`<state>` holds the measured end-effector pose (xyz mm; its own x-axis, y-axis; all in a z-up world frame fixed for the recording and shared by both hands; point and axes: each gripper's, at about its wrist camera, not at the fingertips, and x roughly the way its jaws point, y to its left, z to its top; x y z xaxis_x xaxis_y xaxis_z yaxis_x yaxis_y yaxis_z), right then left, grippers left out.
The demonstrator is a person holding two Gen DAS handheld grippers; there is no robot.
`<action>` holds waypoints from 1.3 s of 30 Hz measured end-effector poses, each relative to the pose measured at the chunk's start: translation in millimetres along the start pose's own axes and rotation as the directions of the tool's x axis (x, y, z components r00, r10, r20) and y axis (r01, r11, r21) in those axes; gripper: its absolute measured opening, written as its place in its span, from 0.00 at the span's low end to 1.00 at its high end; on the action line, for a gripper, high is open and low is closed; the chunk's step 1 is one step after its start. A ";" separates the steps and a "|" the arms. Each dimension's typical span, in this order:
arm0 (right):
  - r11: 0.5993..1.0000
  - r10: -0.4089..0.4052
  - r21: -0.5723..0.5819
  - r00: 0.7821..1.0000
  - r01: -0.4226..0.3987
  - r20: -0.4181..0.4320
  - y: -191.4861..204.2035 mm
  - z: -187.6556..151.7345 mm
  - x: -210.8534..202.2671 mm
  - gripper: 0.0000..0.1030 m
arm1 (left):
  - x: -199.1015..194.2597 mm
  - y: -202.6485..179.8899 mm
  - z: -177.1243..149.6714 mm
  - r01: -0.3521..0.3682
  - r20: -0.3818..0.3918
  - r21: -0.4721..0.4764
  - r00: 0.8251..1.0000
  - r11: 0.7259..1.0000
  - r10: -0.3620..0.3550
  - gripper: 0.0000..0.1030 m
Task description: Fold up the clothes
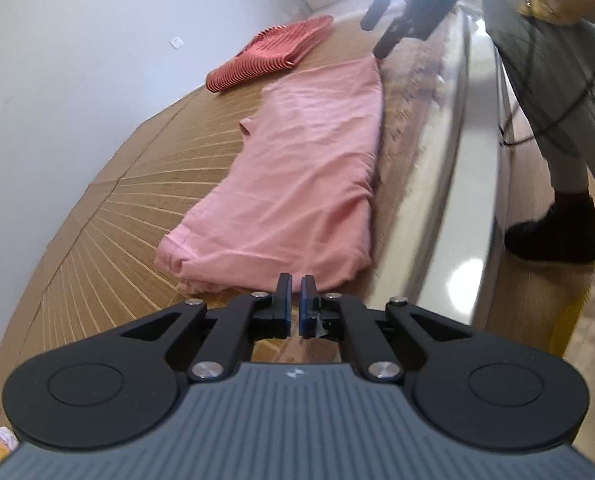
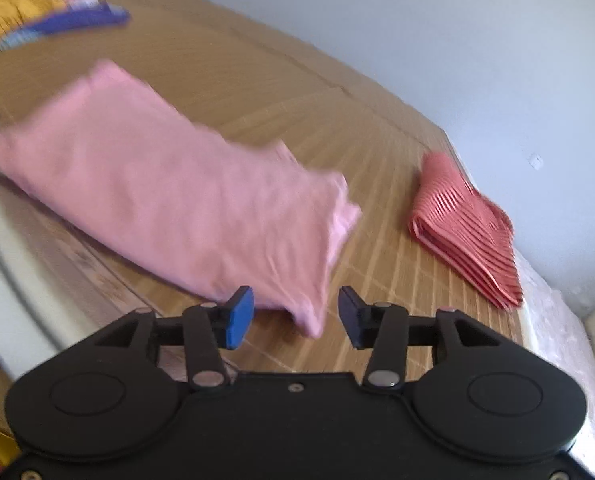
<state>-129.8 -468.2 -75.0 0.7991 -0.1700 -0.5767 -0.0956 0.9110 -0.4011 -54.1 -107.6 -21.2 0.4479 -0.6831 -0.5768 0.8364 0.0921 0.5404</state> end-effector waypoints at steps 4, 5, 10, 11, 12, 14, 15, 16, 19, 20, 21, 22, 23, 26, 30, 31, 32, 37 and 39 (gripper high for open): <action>0.962 0.195 0.161 0.969 -0.219 0.151 -10.9 9.9 -14.5 0.54 | 9.4 7.7 10.6 -0.034 0.054 -0.007 0.998 0.999 0.034 0.08; 0.933 0.244 0.222 0.951 -0.283 0.188 -12.5 11.4 -9.3 0.54 | 14.0 8.7 14.0 -0.034 0.068 -0.005 0.997 0.999 0.034 0.08; 0.834 0.422 0.279 0.876 -0.476 0.232 23.0 25.5 25.7 0.40 | 32.7 -3.9 30.2 0.046 0.119 0.040 0.992 0.998 -0.051 0.08; 0.845 0.431 0.239 0.874 -0.478 0.222 35.2 29.0 28.8 0.38 | 33.0 -9.0 31.7 0.073 0.121 0.054 0.990 0.996 -0.079 0.08; 0.858 0.438 0.194 0.875 -0.475 0.206 46.6 31.6 31.8 0.37 | 32.9 -14.6 32.0 0.101 0.124 0.071 0.986 0.992 -0.109 0.08; 0.872 0.453 0.113 0.873 -0.476 0.178 65.6 34.0 38.0 0.35 | 33.6 -23.8 29.1 0.133 0.112 0.094 0.983 0.987 -0.143 0.08; 0.881 0.448 0.088 0.880 -0.464 0.157 71.5 33.2 41.4 0.35 | 34.7 -27.8 25.1 0.133 0.096 0.105 0.985 0.985 -0.144 0.08; 0.896 0.428 0.065 0.894 -0.439 0.136 75.8 31.4 44.4 0.35 | 35.7 -31.8 21.0 0.134 0.079 0.116 0.986 0.984 -0.144 0.08; 0.941 0.334 0.015 0.936 -0.337 0.115 73.6 22.9 51.1 0.36 | 31.0 -30.2 8.1 0.120 0.062 0.083 0.990 0.989 -0.126 0.08; 0.948 0.311 0.034 0.945 -0.315 0.104 67.1 21.4 52.5 0.36 | 28.1 -26.8 6.2 0.122 0.052 0.062 0.991 0.991 -0.126 0.08; 0.955 0.288 0.052 0.953 -0.293 0.093 60.7 19.7 53.9 0.36 | 25.1 -24.4 4.5 0.122 0.040 0.058 0.991 0.991 -0.124 0.08; 0.960 0.267 0.061 0.960 -0.273 0.085 55.2 17.9 55.3 0.36 | 22.3 -21.8 2.7 0.118 0.027 0.052 0.993 0.992 -0.119 0.08; 0.964 0.250 0.071 0.965 -0.256 0.082 50.7 16.1 56.2 0.36 | 20.8 -18.6 0.6 0.097 0.010 0.045 0.995 0.994 -0.097 0.09; 0.964 0.250 0.065 0.963 -0.258 0.103 52.5 14.8 48.2 0.36 | 15.4 -8.2 -6.4 0.025 -0.029 0.014 0.999 1.000 -0.024 0.09; 0.937 0.346 -0.120 0.922 -0.329 0.174 83.8 25.0 20.7 0.36 | 0.4 8.5 -9.9 -0.022 -0.007 -0.073 1.000 0.997 0.022 0.09; 0.923 0.375 -0.161 0.908 -0.349 0.184 91.8 26.3 13.3 0.38 | -2.4 9.8 -9.7 -0.029 0.001 -0.081 1.000 0.996 0.029 0.09; 0.905 0.409 -0.205 0.894 -0.372 0.185 101.1 28.3 6.9 0.41 | -5.1 11.0 -9.5 -0.036 0.010 -0.088 0.999 0.995 0.037 0.09; 0.842 0.446 -0.411 0.881 -0.351 0.161 151.8 34.0 -0.1 0.45 | -20.1 18.2 -9.7 -0.037 0.045 -0.135 0.998 0.990 0.043 0.09; 0.838 0.415 -0.447 0.897 -0.313 0.150 166.4 37.1 7.2 0.43 | -21.6 19.0 -10.2 -0.041 0.049 -0.146 0.998 0.988 0.048 0.09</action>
<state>-117.9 -303.9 -119.5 0.7665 0.2817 -0.5773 -0.5953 0.6490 -0.4738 -44.7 -83.7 -4.7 0.4719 -0.7124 -0.5194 0.8546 0.2248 0.4681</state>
